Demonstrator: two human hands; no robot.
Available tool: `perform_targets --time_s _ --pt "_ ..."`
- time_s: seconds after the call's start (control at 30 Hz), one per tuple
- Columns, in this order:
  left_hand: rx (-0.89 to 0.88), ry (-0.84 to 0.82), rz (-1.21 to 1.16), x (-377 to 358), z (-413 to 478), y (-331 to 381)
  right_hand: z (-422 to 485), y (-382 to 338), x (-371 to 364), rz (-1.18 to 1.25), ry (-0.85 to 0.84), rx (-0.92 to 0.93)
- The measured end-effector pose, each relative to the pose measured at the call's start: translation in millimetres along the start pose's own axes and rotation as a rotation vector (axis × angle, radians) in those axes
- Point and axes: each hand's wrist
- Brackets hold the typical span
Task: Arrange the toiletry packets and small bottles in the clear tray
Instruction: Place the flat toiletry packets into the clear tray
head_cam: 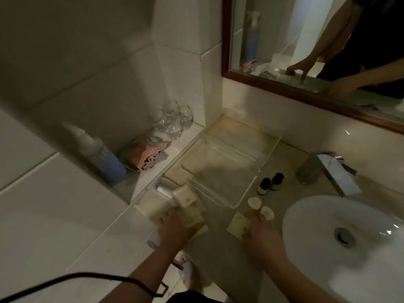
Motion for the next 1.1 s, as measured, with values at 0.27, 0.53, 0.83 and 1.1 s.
perform_targets --time_s 0.27,0.53,0.83,1.1 --pt "0.059 -0.156 0.037 -3 -10 3 2 1 -1 -0.048 -0.058 -0.006" --pt "-0.012 -0.233 -0.205 16 -19 4 -4 -5 10 0.101 -0.068 -0.011" --pt "0.127 -0.261 -0.503 71 -17 21 8 -23 31 0.521 -0.216 -0.132" --pt "0.011 -0.175 -0.594 104 22 33 25 -48 59 0.664 -0.166 -0.215"
Point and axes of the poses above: each hand's wrist, its own z-axis towards the middle knuckle, its own x-axis out of the back of the hand, y = z × x, and after that the axes turned 11 degrees about -x, right-handed
